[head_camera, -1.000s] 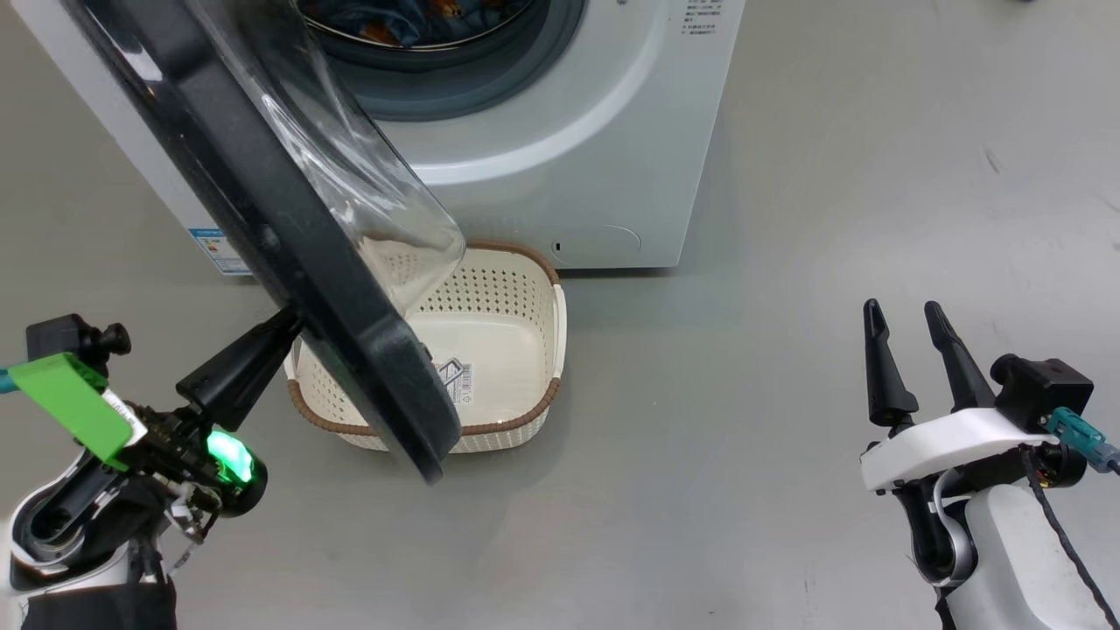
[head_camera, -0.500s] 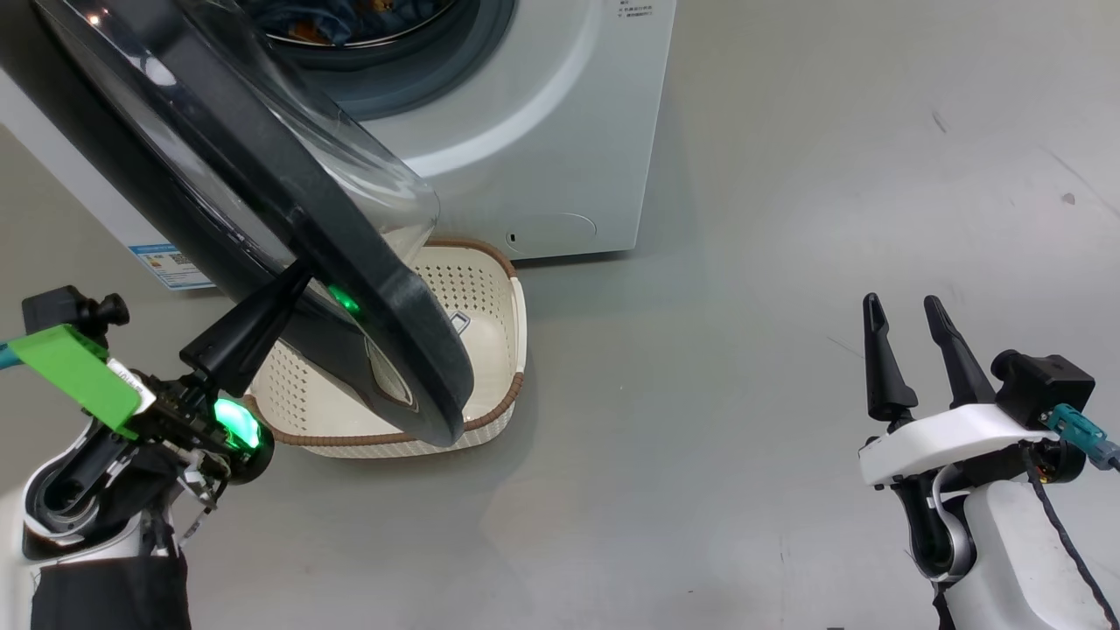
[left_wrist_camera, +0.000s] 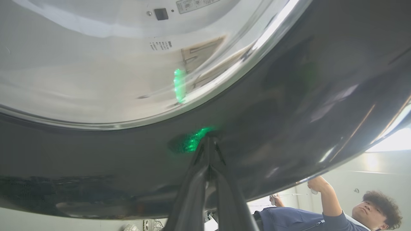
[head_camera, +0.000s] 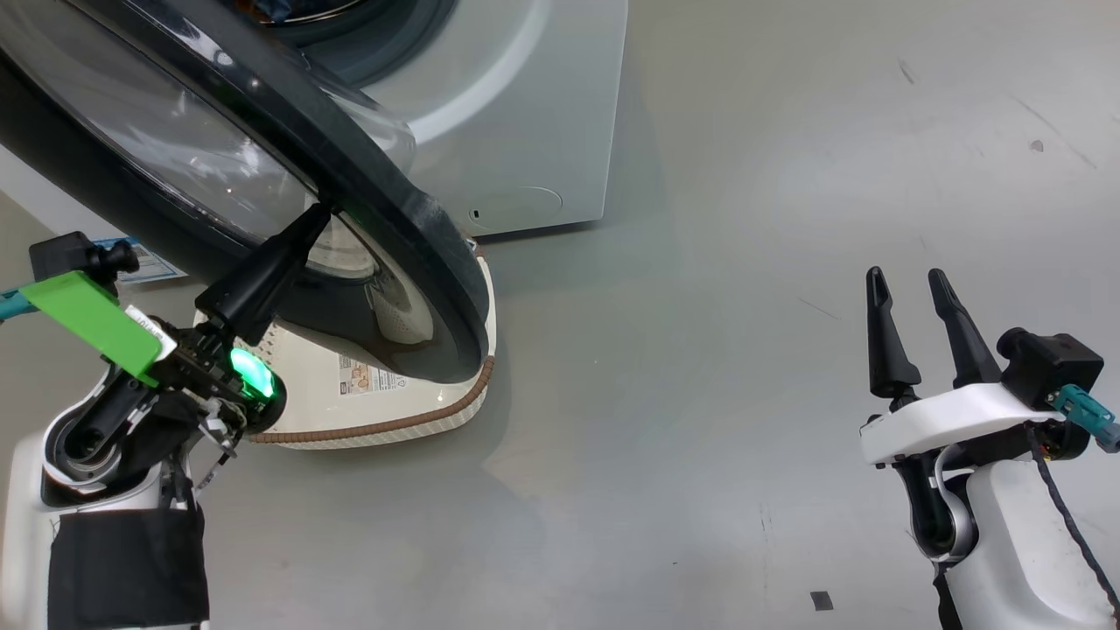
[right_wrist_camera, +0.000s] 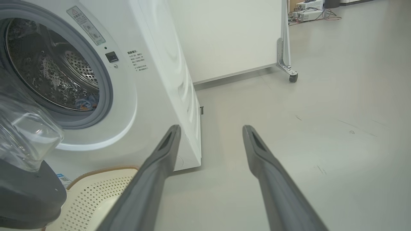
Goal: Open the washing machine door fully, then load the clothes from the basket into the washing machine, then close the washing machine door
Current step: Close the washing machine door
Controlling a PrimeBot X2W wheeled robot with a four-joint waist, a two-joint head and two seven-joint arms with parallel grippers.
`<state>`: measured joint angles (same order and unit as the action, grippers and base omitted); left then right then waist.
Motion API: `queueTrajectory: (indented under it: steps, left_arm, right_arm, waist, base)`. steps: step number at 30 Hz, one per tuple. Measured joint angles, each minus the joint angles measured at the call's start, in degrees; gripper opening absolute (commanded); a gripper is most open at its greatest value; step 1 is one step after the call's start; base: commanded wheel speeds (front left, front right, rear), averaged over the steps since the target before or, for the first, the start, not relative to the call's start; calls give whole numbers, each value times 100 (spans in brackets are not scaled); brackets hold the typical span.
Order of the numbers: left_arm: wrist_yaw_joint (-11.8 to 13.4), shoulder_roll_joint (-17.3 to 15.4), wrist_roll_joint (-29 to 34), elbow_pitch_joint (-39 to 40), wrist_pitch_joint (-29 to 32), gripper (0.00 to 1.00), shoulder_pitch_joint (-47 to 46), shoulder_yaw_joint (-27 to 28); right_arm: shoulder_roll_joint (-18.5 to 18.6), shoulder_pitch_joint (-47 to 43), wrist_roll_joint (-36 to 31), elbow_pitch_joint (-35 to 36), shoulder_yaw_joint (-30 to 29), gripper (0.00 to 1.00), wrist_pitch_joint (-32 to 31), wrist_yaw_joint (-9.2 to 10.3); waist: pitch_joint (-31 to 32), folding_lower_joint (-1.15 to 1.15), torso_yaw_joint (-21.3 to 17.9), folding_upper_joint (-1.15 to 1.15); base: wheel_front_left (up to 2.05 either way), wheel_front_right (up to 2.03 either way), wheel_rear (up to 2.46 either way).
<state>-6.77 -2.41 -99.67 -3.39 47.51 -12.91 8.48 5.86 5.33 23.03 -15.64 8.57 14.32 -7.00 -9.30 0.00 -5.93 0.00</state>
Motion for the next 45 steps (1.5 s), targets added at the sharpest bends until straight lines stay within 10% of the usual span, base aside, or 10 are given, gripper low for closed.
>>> queueTrajectory:
  steps: [45]
  left_arm:
    - [-10,88,48,-601,-971,0,-589,-304]
  right_arm:
    - [-49,105,-51,2,-240,100,0,0]
  waist:
    - [29,0,211,0]
  base:
    - [0,0,0]
